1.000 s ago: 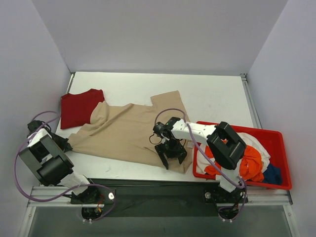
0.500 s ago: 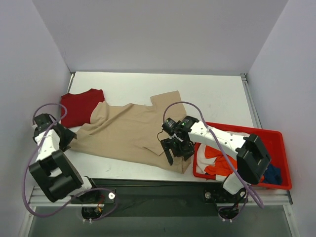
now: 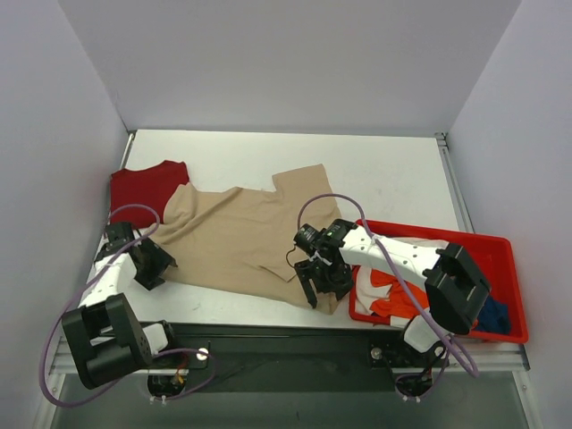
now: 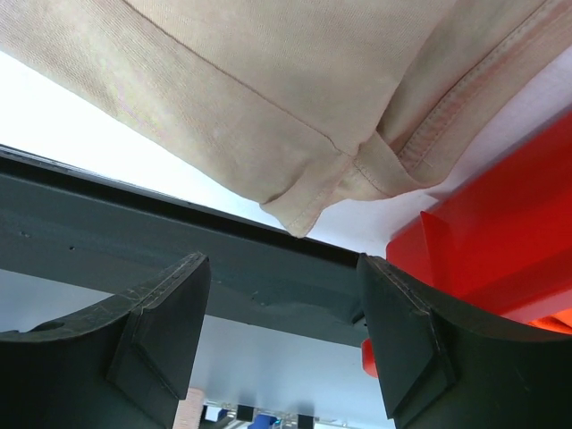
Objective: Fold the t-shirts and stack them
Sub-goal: Fold the flattened tshirt in 1/3 of the way
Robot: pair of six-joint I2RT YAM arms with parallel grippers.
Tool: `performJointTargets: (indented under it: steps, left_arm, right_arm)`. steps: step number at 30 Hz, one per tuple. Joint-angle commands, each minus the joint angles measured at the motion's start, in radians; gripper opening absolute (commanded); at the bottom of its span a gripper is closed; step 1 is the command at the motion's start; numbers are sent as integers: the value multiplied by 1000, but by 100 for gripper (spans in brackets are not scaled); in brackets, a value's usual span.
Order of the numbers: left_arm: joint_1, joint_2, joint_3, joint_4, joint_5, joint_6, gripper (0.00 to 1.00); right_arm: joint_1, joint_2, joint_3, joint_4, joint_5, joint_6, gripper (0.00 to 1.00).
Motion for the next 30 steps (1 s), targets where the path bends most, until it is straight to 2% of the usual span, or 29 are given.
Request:
performJointTargets:
  steps: [1,9,13,23,30]
  left_arm:
    - [-33,16,-36,144,86,-55,66]
    - [-39,157,-30,253,109,-56,66]
    - [-22,186,3,196,83,-27,68]
    - [110,165,66,101,76,60,68]
    - [67,80,134,9,125,59,68]
  right_arm:
    - [11,2,-15,-20,2,24,67]
    - [34,19,-2,-17,2,40,67]
    - [48,30,-2,-15,8,47,67]
    - [72,38,-44,11,2,80,65]
    - [83,61,-64,47,5,95,62]
